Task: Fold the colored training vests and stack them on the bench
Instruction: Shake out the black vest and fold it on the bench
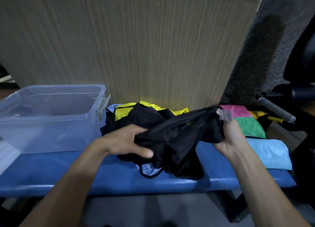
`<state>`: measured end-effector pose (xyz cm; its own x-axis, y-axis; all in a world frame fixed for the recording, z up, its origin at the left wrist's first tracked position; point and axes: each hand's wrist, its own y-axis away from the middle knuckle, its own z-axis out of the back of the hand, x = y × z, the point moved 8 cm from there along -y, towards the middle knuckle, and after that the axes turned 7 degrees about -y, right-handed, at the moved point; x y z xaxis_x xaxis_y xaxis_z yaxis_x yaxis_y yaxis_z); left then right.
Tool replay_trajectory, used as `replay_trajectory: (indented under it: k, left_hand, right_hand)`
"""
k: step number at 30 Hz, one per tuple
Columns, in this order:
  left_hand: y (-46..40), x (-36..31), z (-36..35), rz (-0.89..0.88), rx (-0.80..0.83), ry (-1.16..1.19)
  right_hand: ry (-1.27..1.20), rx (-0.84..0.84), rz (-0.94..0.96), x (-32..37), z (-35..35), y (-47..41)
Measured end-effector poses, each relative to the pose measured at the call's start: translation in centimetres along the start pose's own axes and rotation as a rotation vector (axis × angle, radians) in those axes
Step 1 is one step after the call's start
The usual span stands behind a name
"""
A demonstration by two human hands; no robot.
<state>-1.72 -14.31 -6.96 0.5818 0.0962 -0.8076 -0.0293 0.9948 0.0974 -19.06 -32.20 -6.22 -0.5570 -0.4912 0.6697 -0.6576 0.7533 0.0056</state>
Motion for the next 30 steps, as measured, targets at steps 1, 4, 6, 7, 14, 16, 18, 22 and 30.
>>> replay_trajectory:
  k: [1,4,6,7,14,16,18,22,30]
  left_hand:
    - [0.1,0.8,-0.4,0.038,0.041,-0.088]
    - [0.0,1.7,0.2,0.089,-0.031,-0.092]
    - [-0.3,0.7,0.7,0.033,-0.138,0.122]
    - [-0.5,0.1,1.1,-0.013,-0.212,0.209]
    - [-0.9,-4.1,0.7,-0.221,-0.302,0.433]
    - [-0.7,-3.7,0.8,-0.212,-0.272,0.38]
    - [-0.4,-2.3,2.2,-0.168,-0.354,0.339]
    - [0.8,1.7,5.7,-0.037,-0.571,0.167]
    - [0.8,6.9,1.2,0.16,-0.131,-0.324]
  right_hand:
    - [-0.042,-0.009,0.032,0.5,0.0,0.1]
    - [-0.055,-0.083,0.048,0.8,1.1,-0.3]
    - [0.218,-0.001,0.05,0.5,0.9,-0.2]
    - [0.419,0.09,0.048,-0.1,0.2,0.1]
    - [1.299,0.414,0.23,-10.3,-5.0,2.6]
    - [1.28,0.222,0.281,-9.8,-4.0,1.6]
    - [1.011,0.101,0.182,-8.9,-3.1,0.6]
    - [0.543,-0.166,0.103,-4.9,-0.9,-0.3]
    - [0.892,-0.489,0.113,-1.6,5.0,-2.1]
